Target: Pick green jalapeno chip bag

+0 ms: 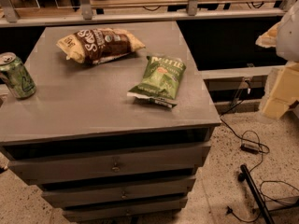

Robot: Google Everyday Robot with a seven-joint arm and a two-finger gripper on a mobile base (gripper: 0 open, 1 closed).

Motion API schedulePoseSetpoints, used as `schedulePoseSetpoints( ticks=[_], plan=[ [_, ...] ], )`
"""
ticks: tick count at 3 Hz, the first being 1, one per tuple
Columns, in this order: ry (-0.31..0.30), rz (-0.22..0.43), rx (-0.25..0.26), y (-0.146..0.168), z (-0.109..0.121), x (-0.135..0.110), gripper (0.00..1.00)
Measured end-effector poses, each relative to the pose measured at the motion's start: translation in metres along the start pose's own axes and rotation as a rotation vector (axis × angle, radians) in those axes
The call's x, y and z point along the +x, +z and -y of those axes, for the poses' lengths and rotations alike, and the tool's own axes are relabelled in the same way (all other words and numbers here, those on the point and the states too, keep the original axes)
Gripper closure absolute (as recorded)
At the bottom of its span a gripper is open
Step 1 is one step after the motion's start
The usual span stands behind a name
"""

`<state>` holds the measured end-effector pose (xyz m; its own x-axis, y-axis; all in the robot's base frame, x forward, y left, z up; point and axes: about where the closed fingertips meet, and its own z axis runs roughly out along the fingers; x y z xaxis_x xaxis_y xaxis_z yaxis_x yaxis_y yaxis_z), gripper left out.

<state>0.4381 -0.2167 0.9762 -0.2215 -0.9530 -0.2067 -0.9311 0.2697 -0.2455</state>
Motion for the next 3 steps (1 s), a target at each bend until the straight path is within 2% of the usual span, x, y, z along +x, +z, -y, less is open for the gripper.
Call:
schedulePoseSetpoints(
  ticks=[1,2,3],
  plan=[
    [0.0,0.0,0.0,0.0,0.0,0.0,0.0],
    [0.017,-0.011,0.012,0.006,0.016,-0.01,0.0],
    [0.087,0.032,-0.006,0.031,0.071,-0.056,0.0]
  ],
)
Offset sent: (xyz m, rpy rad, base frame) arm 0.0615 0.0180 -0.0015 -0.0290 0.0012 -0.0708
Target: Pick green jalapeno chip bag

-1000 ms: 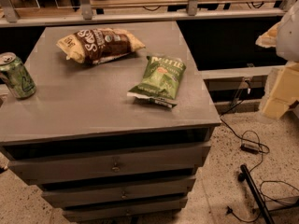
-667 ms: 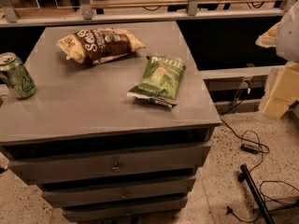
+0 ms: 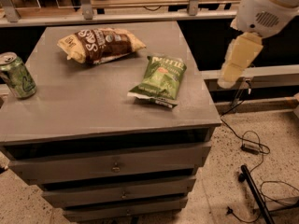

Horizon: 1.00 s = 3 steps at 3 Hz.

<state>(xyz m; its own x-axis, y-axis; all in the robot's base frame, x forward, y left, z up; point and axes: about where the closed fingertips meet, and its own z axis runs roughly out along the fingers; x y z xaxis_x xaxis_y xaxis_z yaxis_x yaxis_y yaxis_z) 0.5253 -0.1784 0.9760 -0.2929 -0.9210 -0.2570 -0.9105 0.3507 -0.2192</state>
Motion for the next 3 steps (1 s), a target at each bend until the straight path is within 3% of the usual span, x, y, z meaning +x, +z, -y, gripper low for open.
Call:
schedulePoseSetpoints(
  ticks=[1,3],
  plan=[
    [0.142,0.013,-0.023,0.026,0.039,-0.054,0.0],
    [0.376,-0.239,0.014,0.105,0.067,-0.125,0.0]
  ],
)
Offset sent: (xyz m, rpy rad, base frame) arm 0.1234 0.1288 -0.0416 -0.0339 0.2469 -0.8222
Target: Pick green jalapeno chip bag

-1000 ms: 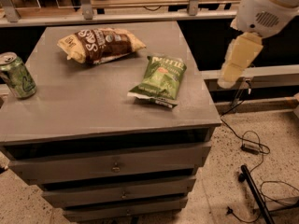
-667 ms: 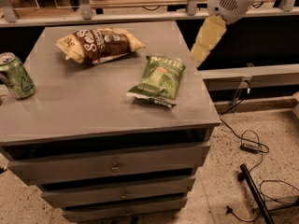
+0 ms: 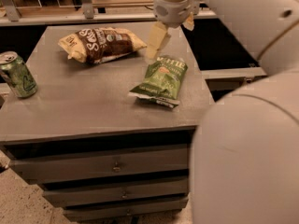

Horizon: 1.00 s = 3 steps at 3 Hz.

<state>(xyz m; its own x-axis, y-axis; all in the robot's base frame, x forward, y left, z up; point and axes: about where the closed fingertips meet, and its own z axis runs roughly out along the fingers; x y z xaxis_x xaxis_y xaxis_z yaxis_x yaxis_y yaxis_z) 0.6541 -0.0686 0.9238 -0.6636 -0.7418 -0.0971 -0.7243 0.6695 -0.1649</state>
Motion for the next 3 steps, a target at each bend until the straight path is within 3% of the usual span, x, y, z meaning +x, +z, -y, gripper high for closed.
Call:
schedulePoseSetpoints(
  ticks=[1,3],
  plan=[
    [0.112,-0.003,0.017,0.0109,-0.0019,-0.0235,0.0],
    [0.16,0.022,0.028,0.0129,0.0011,-0.0246,0.0]
  ],
)
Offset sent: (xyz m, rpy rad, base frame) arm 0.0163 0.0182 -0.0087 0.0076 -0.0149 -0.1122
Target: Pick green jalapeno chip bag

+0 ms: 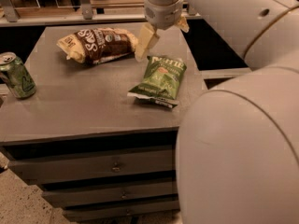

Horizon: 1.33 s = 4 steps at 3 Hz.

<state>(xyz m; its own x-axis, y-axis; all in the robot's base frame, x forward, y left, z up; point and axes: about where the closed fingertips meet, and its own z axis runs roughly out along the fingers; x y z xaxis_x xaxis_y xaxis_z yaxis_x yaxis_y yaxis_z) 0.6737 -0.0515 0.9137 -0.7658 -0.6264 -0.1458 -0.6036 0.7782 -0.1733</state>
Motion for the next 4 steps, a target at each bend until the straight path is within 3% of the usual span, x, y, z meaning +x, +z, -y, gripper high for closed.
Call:
schedulePoseSetpoints(
  ticks=[1,3,4],
  plan=[
    [0.083,-0.024,-0.002,0.006,-0.004,0.014,0.0],
    [0.341,-0.178,-0.062,0.044,-0.026,0.033,0.0],
    [0.403,-0.213,-0.077,0.054,-0.036,0.037,0.0]
  ],
)
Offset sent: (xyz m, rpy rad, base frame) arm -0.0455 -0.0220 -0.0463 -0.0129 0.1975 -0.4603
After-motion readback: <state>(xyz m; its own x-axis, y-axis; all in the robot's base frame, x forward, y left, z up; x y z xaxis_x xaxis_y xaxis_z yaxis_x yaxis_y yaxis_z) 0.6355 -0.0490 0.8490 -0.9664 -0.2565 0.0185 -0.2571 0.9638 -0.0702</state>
